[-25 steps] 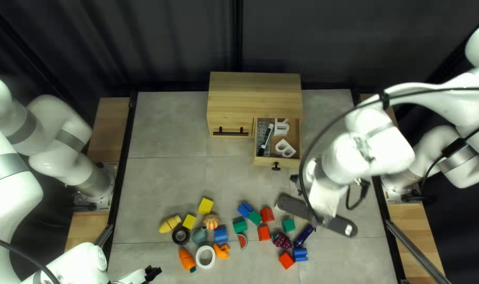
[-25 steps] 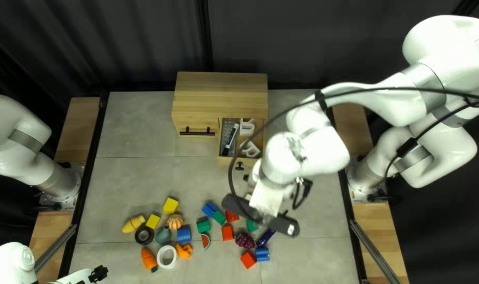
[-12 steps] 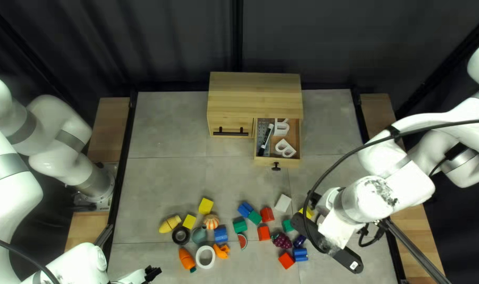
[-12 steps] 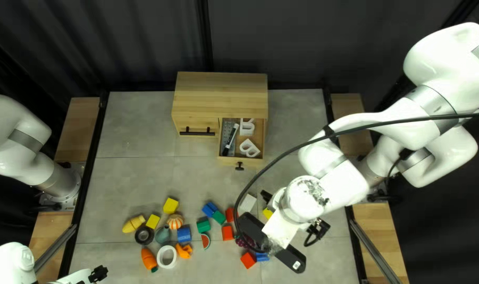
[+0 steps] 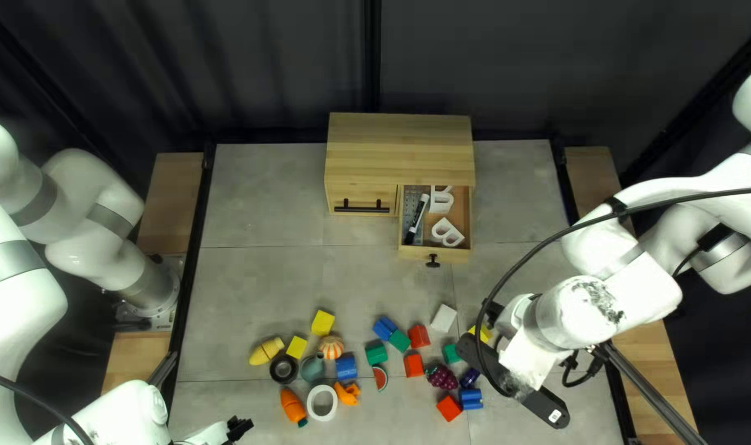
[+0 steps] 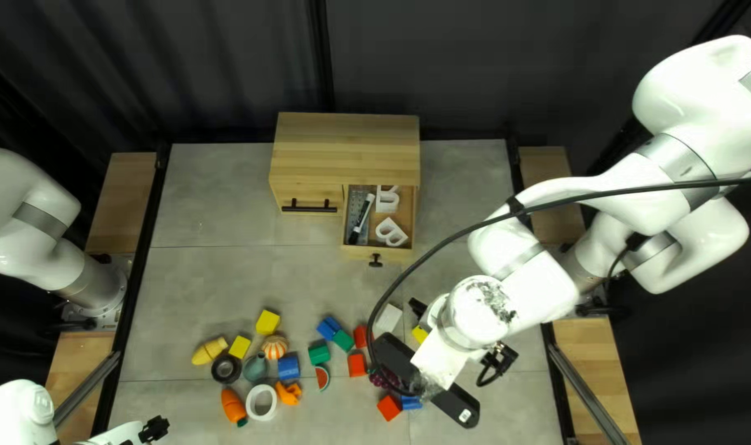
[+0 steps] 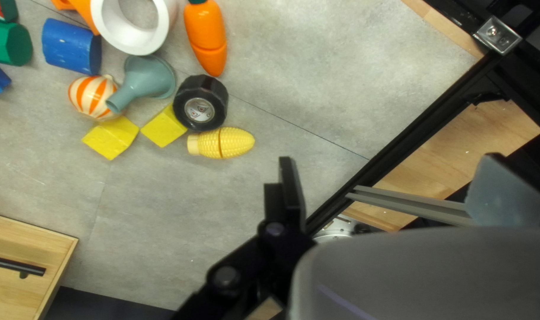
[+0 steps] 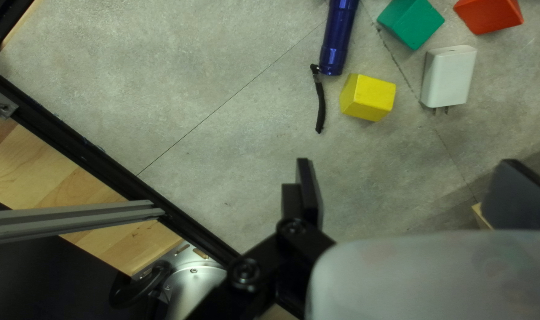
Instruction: Open drawers and place objects into drawer and close
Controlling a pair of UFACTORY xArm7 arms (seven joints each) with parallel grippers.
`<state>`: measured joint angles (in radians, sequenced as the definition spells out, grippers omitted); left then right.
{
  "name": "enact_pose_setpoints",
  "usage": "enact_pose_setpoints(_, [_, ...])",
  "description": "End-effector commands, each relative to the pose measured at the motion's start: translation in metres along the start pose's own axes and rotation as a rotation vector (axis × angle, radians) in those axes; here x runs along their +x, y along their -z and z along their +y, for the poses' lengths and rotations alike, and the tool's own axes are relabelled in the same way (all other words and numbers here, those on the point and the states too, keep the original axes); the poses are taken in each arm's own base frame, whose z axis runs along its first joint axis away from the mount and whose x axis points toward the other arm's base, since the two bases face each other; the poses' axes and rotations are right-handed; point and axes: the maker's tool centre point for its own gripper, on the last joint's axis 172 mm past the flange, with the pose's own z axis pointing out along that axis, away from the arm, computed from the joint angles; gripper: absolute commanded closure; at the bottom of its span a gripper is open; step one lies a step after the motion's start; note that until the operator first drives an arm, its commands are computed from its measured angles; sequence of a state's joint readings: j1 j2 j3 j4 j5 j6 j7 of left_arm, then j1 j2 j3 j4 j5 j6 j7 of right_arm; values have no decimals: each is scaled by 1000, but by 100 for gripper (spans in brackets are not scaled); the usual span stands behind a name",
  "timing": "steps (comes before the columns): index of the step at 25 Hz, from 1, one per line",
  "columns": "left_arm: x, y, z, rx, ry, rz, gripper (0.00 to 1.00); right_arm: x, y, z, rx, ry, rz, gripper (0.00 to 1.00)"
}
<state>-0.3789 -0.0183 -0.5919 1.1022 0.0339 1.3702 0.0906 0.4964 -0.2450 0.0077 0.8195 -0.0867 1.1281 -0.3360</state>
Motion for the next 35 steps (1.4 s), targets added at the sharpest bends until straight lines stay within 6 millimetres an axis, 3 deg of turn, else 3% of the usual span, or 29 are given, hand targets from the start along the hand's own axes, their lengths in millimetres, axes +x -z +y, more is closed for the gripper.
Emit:
enact_pose_setpoints(1, [0, 0, 0, 0, 0, 0, 0, -3, -2, -3, -26, 27, -3, 0])
enact_pose_setpoints(13, [0, 0, 0, 0, 0, 0, 0, 1, -9, -15, -69, 140, -26, 0])
enact_pose_setpoints(19, [0, 0, 0, 0, 0, 0, 0, -7, -22, -9, -58, 106, -15, 0])
enact_pose_setpoints(24, [0, 0, 0, 0, 0, 0, 0, -14, -21, 0, -61, 58, -2, 0])
enact_pose_setpoints(29, [0, 0, 0, 0, 0, 0, 0, -13, -28, 14, -81, 55, -9, 0])
enact_pose_setpoints(35, [0, 0, 0, 0, 0, 0, 0, -12, -38, 17, -88, 54, -8, 0])
